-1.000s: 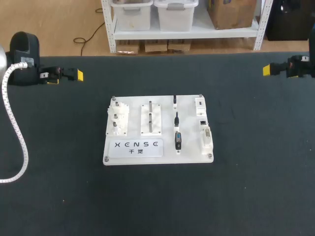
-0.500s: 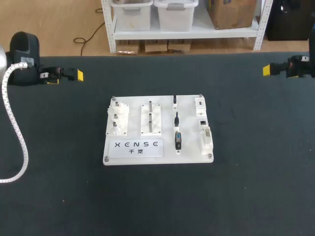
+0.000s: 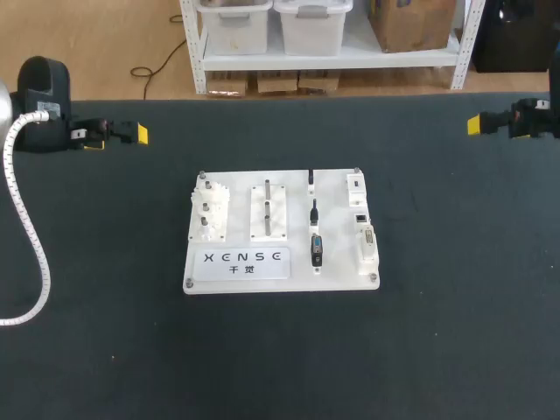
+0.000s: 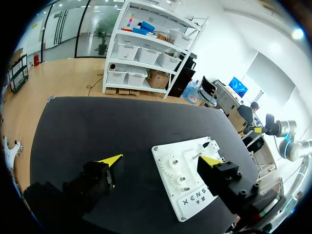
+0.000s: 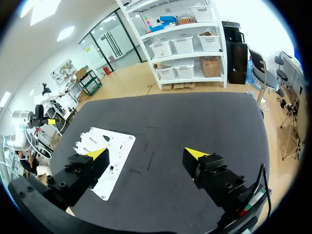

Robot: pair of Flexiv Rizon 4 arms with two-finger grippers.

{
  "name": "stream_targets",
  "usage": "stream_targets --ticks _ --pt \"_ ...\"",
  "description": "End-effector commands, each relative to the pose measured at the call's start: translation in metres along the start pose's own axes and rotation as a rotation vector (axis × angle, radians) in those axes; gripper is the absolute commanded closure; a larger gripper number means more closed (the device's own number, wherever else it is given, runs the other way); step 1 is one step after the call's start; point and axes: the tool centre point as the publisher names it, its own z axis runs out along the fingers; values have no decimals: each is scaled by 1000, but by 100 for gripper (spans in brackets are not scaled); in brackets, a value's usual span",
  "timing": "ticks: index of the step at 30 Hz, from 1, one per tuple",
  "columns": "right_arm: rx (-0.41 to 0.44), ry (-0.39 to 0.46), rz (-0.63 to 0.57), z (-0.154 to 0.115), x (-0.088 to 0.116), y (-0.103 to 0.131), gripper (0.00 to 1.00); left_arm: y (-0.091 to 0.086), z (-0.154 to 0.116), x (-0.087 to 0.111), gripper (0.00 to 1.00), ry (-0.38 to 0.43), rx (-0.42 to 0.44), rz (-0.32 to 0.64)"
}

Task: Insert the USB connector, Ethernet cable, and multi-pin plug into their matching sockets one by one.

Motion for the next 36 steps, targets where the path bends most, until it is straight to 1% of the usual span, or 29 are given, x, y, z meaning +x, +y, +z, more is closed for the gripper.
stream_targets --ticks 1,7,9,11,12,13,14,16,21,23,24,27,31,35,36 --pt "0 0 0 1 0 0 0 0 0 0 0 0 0 0" --pt "0 0 0 1 0 0 0 0 0 0 0 0 0 0" --pt "41 20 -7 5 -11 7 0 0 0 0 0 0 0 0" --pt "67 61 -20 13 -22 20 0 0 0 0 0 0 0 0" --pt "71 49 -33 16 -27 27 0 0 0 0 0 0 0 0" --pt "127 49 -64 21 -32 36 0 0 0 0 0 0 0 0" --pt "113 58 -71 26 -36 43 0 0 0 0 0 0 0 0" --pt "124 77 -104 36 -43 60 0 0 0 0 0 0 0 0" --pt "204 122 -119 63 -51 92 0 0 0 0 0 0 0 0" --pt "244 144 -116 73 -50 102 0 0 0 0 0 0 0 0" --pt "282 168 -109 78 -48 106 0 0 0 0 0 0 0 0" --pt "362 245 -89 97 -39 116 0 0 0 0 0 0 0 0" --pt "375 322 -55 122 -25 129 0 0 0 0 0 0 0 0" --pt "389 400 -47 146 -13 141 0 0 0 0 0 0 0 0" --pt "409 419 -63 152 -10 144 0 0 0 0 0 0 0 0"
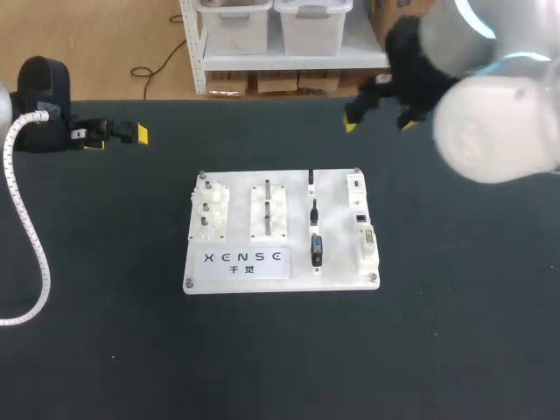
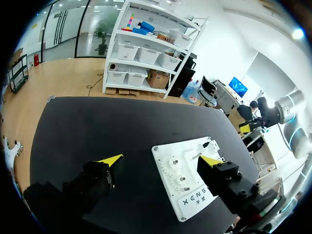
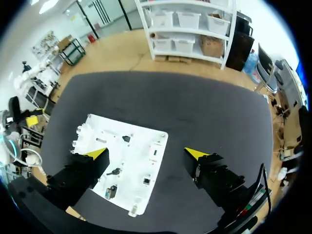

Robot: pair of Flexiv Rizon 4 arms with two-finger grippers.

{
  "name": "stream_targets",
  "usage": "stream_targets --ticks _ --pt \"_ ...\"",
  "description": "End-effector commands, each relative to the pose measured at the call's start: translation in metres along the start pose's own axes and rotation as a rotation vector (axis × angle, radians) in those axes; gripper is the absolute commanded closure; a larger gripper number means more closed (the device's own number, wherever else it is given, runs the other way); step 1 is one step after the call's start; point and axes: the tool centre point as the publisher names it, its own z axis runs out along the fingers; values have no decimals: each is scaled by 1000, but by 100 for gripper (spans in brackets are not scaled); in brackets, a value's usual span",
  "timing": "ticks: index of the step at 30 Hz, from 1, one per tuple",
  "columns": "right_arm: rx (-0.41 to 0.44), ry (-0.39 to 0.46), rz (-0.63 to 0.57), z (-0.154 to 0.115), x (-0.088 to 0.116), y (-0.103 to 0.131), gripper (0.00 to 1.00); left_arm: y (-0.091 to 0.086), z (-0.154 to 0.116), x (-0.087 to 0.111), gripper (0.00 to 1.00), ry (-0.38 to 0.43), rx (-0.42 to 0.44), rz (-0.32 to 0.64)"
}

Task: Insert the USB connector, Ethernet cable, and multi-pin plug into their matching sockets one by one.

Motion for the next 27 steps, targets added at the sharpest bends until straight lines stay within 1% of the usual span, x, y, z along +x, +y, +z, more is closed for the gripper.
stream_targets --ticks 1,7,12,14,27 --pt "210 97 -14 37 -9 21 0 0 0 0 0 0 0 0" --pt "227 163 -27 63 -4 35 0 0 0 0 0 0 0 0" --pt "229 203 6 77 6 36 0 0 0 0 0 0 0 0" --pt "182 235 1 78 11 36 0 0 0 0 0 0 0 0" --pt "182 235 1 78 11 36 0 0 0 0 0 0 0 0"
